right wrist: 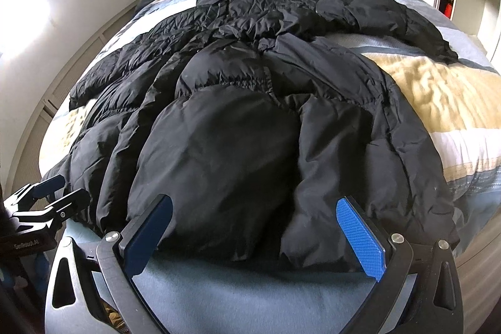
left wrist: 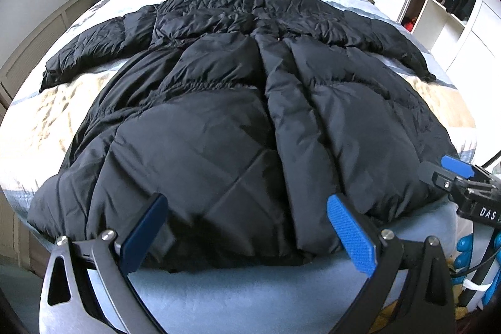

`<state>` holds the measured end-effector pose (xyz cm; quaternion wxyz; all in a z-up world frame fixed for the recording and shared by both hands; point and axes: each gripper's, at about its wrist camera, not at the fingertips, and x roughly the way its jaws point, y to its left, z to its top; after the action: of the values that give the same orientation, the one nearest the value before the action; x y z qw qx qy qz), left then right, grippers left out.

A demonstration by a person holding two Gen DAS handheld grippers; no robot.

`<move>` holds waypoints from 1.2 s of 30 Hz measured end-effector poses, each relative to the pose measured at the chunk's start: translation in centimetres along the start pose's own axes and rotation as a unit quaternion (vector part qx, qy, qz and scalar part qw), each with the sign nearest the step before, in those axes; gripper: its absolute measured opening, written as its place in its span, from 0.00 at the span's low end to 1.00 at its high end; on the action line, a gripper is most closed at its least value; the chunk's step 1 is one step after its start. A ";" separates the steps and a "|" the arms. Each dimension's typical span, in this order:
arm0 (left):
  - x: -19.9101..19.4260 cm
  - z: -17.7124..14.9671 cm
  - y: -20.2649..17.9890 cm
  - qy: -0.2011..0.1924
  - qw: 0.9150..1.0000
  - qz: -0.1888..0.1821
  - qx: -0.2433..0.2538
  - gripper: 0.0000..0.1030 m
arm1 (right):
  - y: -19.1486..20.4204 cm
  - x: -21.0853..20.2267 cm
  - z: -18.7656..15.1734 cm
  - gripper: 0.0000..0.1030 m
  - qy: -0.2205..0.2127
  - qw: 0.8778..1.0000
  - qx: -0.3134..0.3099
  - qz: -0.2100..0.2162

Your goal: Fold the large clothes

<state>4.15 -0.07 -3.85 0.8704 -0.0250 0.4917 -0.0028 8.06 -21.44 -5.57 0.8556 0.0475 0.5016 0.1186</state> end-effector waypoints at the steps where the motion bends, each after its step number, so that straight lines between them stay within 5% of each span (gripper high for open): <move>1: 0.1 0.1 0.0 0.001 1.000 0.003 0.003 0.99 | 0.0 0.2 0.1 1.00 0.003 1.000 0.000 0.001; 18: -0.6 6.0 1.7 -0.035 0.997 0.067 0.018 0.99 | -2.1 -1.3 6.5 1.00 -0.031 0.999 -0.002 -0.014; 26: -2.1 13.9 3.8 -0.087 0.989 0.109 0.038 0.99 | -2.0 -4.8 15.3 1.00 -0.110 0.994 -0.014 -0.018; 36: 0.5 22.1 5.9 -0.099 0.986 0.128 0.031 0.99 | -3.9 -4.5 25.7 1.00 -0.188 0.982 0.020 -0.024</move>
<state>23.21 6.73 6.83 0.9084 0.0656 0.4016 0.0961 28.94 -25.33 10.09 0.9362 0.0739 0.3349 0.0765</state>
